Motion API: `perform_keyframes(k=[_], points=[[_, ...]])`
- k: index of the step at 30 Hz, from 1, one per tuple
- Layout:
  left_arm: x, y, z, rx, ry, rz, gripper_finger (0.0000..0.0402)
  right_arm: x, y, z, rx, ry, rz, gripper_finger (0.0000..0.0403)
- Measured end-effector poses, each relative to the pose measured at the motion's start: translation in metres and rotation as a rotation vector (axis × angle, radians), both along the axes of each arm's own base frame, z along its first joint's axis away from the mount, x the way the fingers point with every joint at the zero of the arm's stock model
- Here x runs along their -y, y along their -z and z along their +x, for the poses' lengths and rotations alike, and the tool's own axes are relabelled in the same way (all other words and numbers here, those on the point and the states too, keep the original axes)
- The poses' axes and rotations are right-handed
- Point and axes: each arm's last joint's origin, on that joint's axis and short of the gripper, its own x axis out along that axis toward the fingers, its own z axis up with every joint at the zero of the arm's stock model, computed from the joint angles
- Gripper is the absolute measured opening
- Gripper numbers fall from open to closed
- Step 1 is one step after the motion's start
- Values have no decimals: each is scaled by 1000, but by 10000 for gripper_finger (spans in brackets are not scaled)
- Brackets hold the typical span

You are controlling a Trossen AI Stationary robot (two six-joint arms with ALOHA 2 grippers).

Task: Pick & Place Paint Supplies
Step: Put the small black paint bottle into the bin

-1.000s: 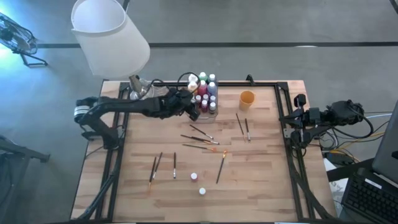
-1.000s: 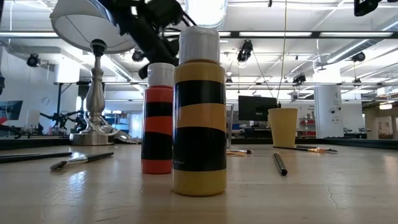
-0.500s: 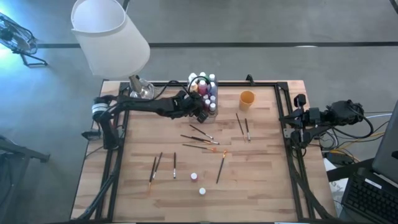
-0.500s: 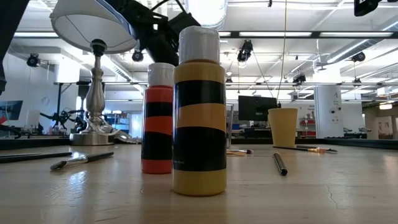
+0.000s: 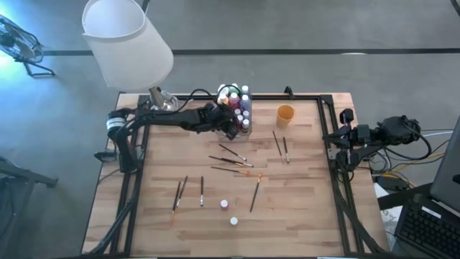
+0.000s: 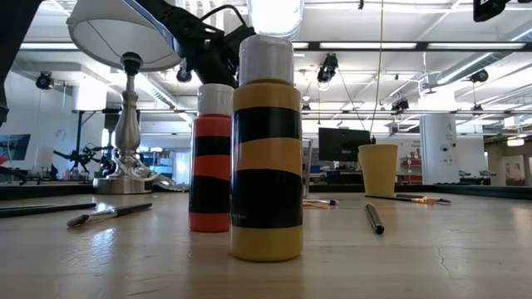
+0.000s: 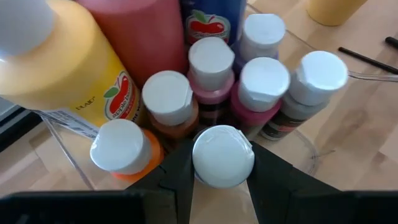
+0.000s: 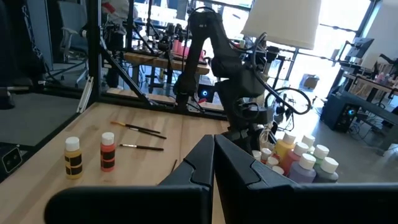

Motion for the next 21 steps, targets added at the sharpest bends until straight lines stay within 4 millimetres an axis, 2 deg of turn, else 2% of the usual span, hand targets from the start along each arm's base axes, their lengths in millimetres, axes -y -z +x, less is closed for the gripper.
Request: perform_keyframes(k=[13, 21], points=[[-11, 3, -6, -6, 8, -84, 124, 0, 0, 0, 0, 1, 0, 8], [-14, 3, 3, -25, 24, -97, 124, 0, 0, 0, 0, 0, 0, 8]])
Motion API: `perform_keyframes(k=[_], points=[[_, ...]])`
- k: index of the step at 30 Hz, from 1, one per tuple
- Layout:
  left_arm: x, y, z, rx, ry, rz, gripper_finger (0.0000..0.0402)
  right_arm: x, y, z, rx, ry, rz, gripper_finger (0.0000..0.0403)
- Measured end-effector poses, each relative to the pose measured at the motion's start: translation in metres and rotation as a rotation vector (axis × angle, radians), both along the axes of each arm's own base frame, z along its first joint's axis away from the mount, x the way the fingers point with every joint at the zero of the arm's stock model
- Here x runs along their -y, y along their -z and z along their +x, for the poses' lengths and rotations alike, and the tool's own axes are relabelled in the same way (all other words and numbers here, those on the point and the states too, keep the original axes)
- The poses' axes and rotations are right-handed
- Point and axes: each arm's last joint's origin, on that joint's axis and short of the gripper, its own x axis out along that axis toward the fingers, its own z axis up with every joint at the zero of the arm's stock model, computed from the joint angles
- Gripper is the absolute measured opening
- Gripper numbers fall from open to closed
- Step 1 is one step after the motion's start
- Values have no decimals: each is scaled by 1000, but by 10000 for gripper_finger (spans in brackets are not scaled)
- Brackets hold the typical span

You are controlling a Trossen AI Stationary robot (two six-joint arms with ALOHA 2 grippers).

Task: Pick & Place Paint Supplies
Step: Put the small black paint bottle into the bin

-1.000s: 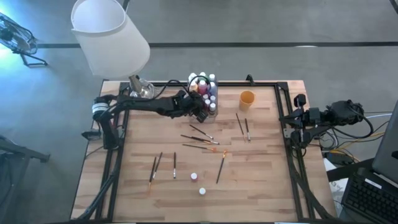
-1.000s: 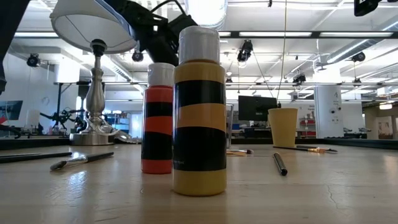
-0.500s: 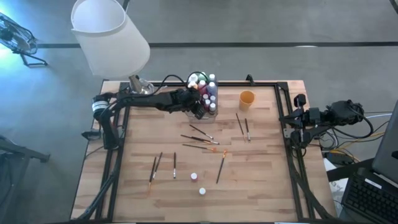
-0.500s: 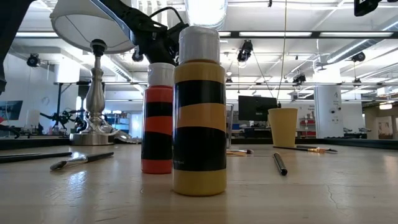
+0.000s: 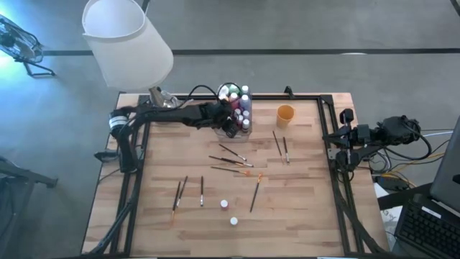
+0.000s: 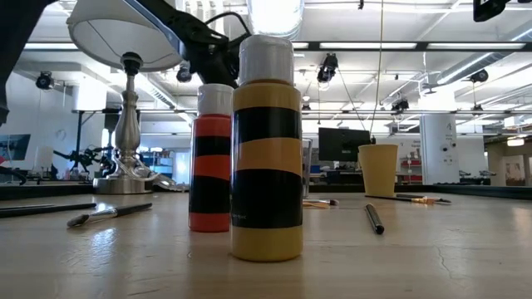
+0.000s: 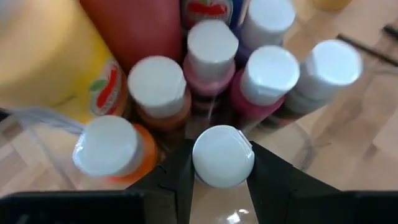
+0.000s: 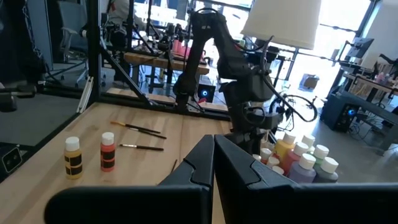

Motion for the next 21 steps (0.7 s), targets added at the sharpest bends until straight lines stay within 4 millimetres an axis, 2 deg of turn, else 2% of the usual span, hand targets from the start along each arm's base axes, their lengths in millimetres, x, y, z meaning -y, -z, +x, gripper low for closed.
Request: perform_keyframes(k=[8, 16, 21], points=[[-6, -4, 17, -45, 12, 7, 124, 0, 0, 0, 0, 0, 0, 8], [-7, -12, 15, -106, 21, 5, 125, 0, 0, 0, 0, 0, 0, 8], [-8, -12, 15, -99, 31, -9, 151, 0, 0, 0, 0, 0, 0, 8]])
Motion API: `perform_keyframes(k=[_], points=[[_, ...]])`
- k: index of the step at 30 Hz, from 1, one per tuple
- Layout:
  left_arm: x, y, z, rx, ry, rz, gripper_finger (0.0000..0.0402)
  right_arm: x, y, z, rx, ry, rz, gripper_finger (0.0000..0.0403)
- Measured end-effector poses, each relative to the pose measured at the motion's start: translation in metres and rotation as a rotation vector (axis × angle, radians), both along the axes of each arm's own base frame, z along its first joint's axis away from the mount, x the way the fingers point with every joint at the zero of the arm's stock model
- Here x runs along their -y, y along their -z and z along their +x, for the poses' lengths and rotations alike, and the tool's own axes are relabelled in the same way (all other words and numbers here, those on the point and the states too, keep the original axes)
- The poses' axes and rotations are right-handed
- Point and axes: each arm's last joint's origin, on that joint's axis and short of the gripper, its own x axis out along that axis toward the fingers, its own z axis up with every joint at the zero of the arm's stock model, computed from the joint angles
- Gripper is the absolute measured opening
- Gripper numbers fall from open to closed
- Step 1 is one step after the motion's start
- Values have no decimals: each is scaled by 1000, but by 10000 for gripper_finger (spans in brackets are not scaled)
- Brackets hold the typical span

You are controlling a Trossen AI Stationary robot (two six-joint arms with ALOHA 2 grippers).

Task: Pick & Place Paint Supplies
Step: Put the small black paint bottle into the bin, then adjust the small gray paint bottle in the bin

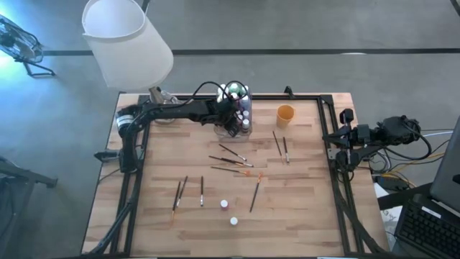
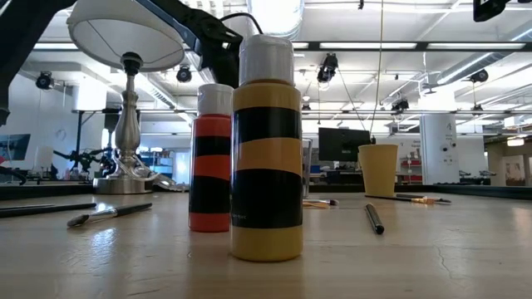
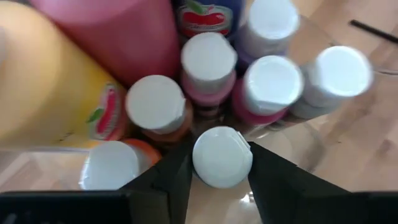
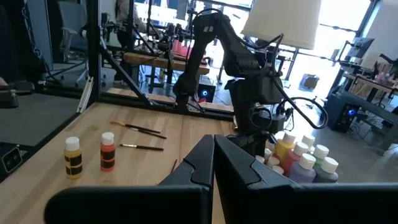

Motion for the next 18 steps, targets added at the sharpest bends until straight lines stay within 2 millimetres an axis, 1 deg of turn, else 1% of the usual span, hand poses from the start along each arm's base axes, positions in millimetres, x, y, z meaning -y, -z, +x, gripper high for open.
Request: perform_keyframes(k=[5, 11, 18], points=[[-1, -2, 2, 30, 21, 2, 175, 0, 0, 0, 0, 0, 0, 8], [-1, -3, 3, 33, 27, 5, 178, 0, 0, 0, 0, 0, 0, 8], [-3, -15, 5, 45, 50, 31, 179, 0, 0, 0, 0, 0, 0, 8]])
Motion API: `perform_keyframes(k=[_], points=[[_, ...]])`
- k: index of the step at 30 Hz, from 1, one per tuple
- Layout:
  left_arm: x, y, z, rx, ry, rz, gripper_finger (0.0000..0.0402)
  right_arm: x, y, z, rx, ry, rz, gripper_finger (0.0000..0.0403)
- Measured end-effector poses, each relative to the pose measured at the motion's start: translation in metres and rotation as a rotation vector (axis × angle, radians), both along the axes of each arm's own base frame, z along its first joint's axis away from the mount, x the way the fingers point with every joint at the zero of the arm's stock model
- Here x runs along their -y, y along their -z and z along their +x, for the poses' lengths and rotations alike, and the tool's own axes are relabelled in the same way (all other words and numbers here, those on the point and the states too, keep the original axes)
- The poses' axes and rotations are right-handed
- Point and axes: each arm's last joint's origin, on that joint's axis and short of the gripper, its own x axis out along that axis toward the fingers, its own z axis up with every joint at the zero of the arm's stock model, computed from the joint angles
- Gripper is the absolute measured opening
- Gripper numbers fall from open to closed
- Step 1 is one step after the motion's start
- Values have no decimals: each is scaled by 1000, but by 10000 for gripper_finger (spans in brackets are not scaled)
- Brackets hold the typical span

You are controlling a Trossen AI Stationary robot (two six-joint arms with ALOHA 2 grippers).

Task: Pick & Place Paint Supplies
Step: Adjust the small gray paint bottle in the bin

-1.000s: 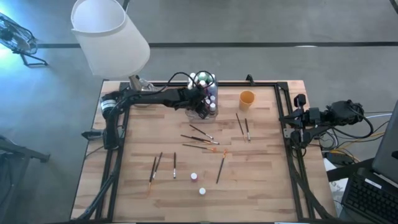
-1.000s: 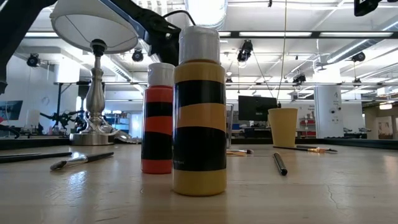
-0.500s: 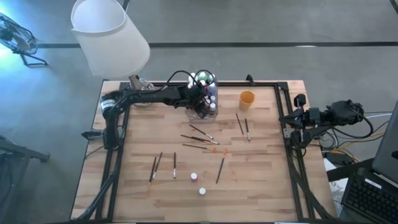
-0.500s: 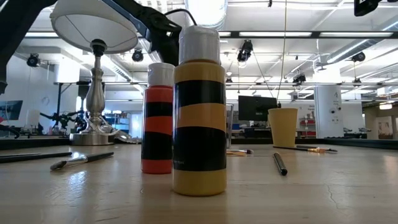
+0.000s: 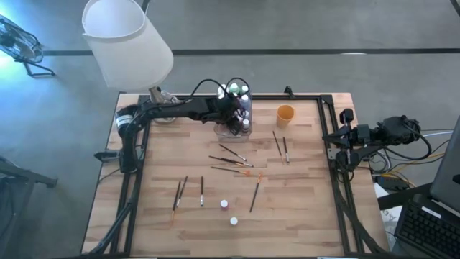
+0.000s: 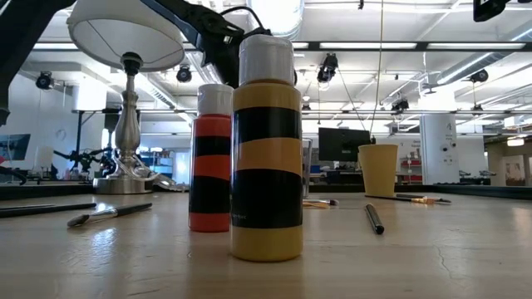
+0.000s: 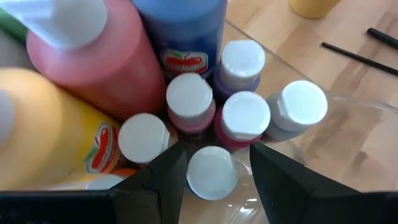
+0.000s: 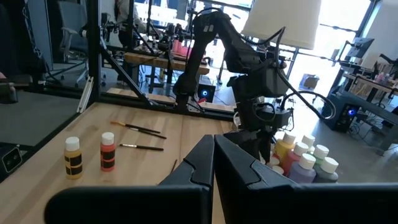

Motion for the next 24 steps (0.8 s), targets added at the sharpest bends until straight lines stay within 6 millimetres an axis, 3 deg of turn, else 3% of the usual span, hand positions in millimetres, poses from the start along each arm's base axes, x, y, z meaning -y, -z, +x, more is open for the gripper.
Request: perform_keyframes(k=[9, 14, 18, 24], points=[[0, -33, 3, -11, 22, -2, 179, 0, 0, 0, 0, 0, 0, 8], [10, -45, 9, 50, 233, -85, 172, 0, 0, 0, 0, 0, 0, 8], [17, -42, 11, 74, 365, -157, 146, 0, 0, 0, 0, 0, 0, 8], [17, -41, 15, 94, 376, -141, 88, 0, 0, 0, 0, 0, 0, 8]])
